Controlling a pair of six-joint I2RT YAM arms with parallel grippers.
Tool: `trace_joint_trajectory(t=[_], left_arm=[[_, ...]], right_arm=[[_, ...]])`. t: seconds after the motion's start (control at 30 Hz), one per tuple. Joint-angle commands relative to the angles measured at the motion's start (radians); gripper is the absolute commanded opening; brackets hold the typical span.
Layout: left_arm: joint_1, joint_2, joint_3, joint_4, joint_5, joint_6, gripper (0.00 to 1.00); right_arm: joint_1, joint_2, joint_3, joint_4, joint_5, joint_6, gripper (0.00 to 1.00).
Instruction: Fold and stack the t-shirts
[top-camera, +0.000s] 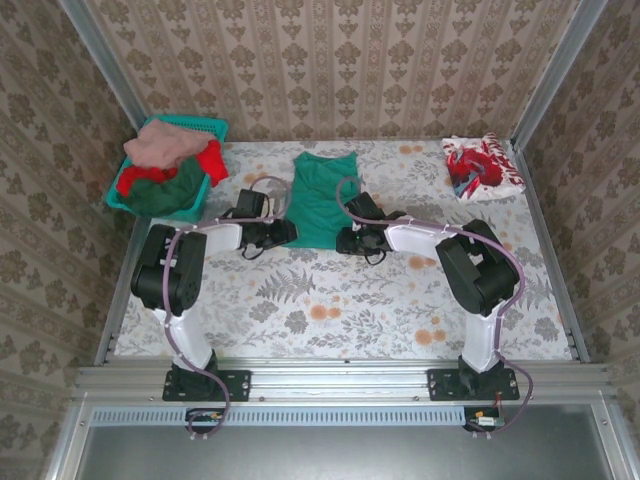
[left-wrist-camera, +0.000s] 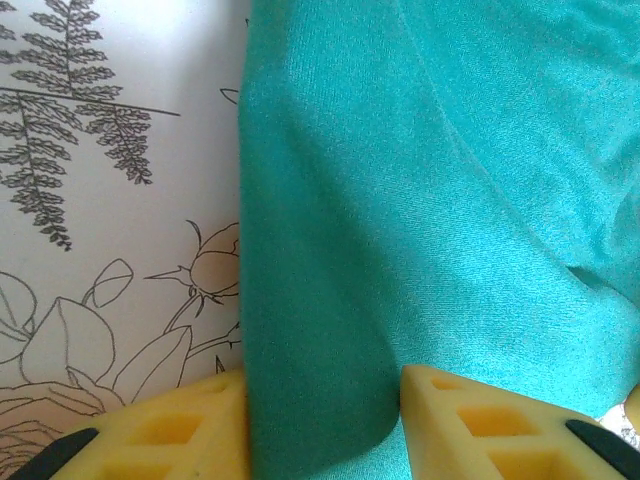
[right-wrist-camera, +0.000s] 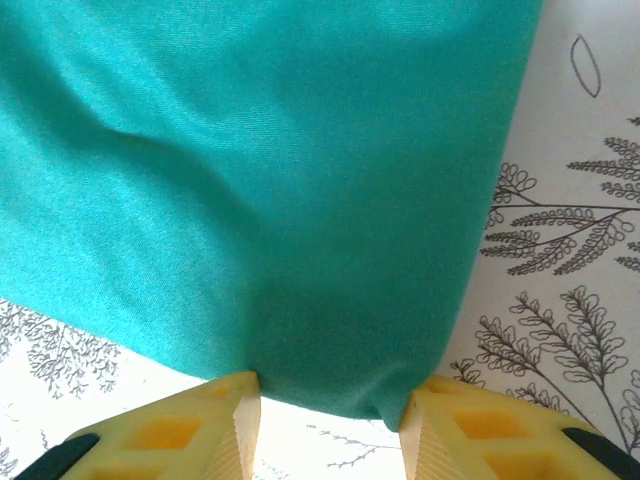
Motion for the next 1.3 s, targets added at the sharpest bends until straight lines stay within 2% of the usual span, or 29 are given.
trace_joint_trajectory(t=[0.0, 0.13, 0.4, 0.43, 0.53, 0.67, 0.87, 1.03, 1.27], left_arm=[[-0.014, -0.016, -0.057, -0.03, 0.0, -0.008, 0.38], [-0.017, -0.012, -0.087, 0.007, 0.011, -0.027, 0.36], [-0.024, -0.026, -0.122, 0.022, 0.004, -0.038, 0.19], [-0.025, -0.025, -0.122, 0.019, 0.006, -0.035, 0.17], [-0.032, -0.024, -0.12, 0.018, 0.017, -0.034, 0.0], [-0.063, -0.072, -0.125, -0.009, -0.002, -0.032, 0.0], [-0.108, -0.239, -0.196, -0.079, -0.028, -0.069, 0.0], [-0.203, -0.412, -0.197, -0.236, -0.115, -0.103, 0.0], [-0.22, -0.484, -0.081, -0.359, -0.171, -0.089, 0.0]], right_arm=[[-0.004, 0.009, 0.02, -0.006, 0.028, -0.001, 0.42], [-0.004, 0.021, 0.037, -0.021, 0.035, -0.014, 0.42], [0.006, 0.024, -0.007, -0.046, 0.115, -0.023, 0.38], [0.007, 0.029, -0.01, -0.048, 0.117, -0.023, 0.33], [0.009, 0.022, -0.026, -0.035, 0.11, -0.02, 0.15], [0.012, -0.048, -0.072, -0.029, 0.114, -0.022, 0.0], [0.013, -0.218, -0.173, -0.062, 0.105, -0.025, 0.0], [0.033, -0.393, -0.221, -0.139, 0.103, -0.014, 0.0], [0.038, -0.452, -0.108, -0.21, 0.111, -0.049, 0.0]])
